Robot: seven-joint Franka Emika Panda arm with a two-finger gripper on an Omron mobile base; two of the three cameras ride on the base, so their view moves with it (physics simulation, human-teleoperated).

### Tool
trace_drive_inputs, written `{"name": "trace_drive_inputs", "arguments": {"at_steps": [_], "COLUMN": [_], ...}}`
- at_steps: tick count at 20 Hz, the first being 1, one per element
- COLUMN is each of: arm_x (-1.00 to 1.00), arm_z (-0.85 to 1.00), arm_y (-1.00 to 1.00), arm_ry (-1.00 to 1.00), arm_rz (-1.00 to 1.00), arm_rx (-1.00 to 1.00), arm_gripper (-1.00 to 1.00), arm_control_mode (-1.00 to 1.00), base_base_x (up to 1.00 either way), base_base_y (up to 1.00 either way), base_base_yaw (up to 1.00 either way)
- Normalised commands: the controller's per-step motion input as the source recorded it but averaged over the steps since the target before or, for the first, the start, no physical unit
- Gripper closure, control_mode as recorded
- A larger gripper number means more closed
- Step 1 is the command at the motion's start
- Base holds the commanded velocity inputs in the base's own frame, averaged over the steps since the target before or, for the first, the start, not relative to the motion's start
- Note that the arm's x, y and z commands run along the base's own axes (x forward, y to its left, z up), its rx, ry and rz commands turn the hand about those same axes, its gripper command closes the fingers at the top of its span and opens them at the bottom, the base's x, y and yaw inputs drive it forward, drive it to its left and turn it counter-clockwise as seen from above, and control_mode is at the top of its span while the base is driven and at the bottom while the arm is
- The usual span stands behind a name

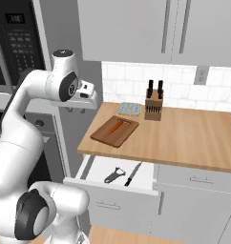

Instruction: Place the appropriate cutting tool for cutting the carrot skin on the cutting board.

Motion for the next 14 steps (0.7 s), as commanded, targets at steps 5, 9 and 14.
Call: {"name": "trace_drive_inputs", "arguments": {"at_steps": [5,9,14], "arm_x": [-0.24,-0.46,-0.22], "arm_z": [-0.06,-0.13,-0.05], "arm_y": [0.0,0.0,0.0], "arm_ry": [0.0,0.0,0.01], "arm_rz": [0.0,0.0,0.0], "arm_rx": [0.0,0.0,0.0], "arm_gripper": [-1.0,-1.0,-1.0], "arm_control_mode": [-1.0,-1.0,-1.0], "base_base_x": [0.0,0.0,0.0], "base_base_y": [0.0,0.0,0.0], "base_base_yaw": [0.0,0.0,0.0]}}
